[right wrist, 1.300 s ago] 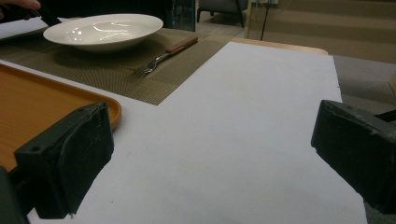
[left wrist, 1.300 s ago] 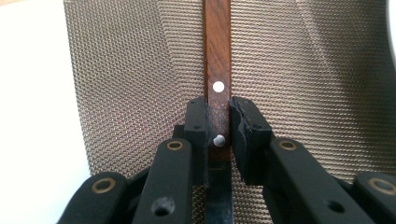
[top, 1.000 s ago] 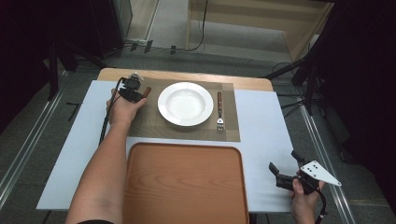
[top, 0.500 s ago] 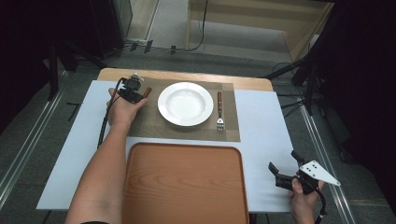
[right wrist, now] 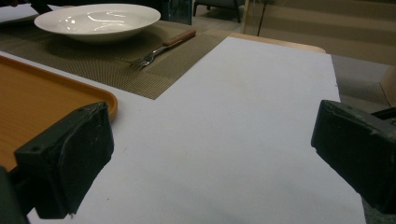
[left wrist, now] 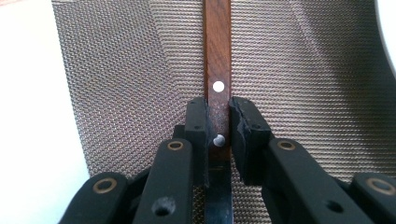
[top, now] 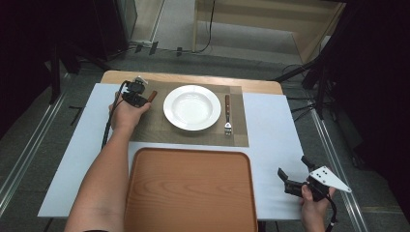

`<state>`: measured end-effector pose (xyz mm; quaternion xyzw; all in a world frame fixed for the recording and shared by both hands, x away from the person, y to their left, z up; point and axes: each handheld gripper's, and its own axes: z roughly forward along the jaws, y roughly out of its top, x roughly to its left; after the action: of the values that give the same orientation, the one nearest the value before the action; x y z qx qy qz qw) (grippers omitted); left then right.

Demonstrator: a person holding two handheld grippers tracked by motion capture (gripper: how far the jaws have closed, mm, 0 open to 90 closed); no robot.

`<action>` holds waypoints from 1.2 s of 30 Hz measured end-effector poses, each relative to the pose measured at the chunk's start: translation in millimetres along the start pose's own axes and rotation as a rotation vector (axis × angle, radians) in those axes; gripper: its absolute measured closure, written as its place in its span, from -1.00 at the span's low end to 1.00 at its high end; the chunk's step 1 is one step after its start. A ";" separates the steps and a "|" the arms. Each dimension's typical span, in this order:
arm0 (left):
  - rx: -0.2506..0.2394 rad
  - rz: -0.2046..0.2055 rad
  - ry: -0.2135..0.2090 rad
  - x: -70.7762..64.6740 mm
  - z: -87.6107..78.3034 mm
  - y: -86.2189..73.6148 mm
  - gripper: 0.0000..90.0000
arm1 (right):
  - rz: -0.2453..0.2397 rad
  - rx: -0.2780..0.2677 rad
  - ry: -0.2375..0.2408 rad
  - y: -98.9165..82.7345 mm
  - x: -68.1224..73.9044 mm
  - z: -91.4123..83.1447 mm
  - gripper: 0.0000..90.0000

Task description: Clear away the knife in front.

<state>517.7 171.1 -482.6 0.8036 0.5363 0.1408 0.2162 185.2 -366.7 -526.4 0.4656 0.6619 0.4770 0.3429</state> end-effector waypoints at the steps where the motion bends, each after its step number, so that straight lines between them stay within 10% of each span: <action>1: 0.000 0.000 0.000 0.0 0.0 0.0 0.69 | 0.000 0.000 0.000 0.0 0.0 0.0 -1.00; 18: -0.026 -0.079 -0.106 15.3 -0.2 -3.0 0.69 | 0.000 0.001 -0.008 0.4 0.2 0.5 -1.00; 36: -0.017 -0.046 -0.095 13.4 -3.9 -4.7 0.69 | 0.006 -0.005 -0.006 0.4 -1.1 0.0 -1.00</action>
<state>517.3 185.7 -481.6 0.7949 0.5427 0.1019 0.2514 185.7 -367.6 -526.0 0.4684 0.6581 0.4783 0.3447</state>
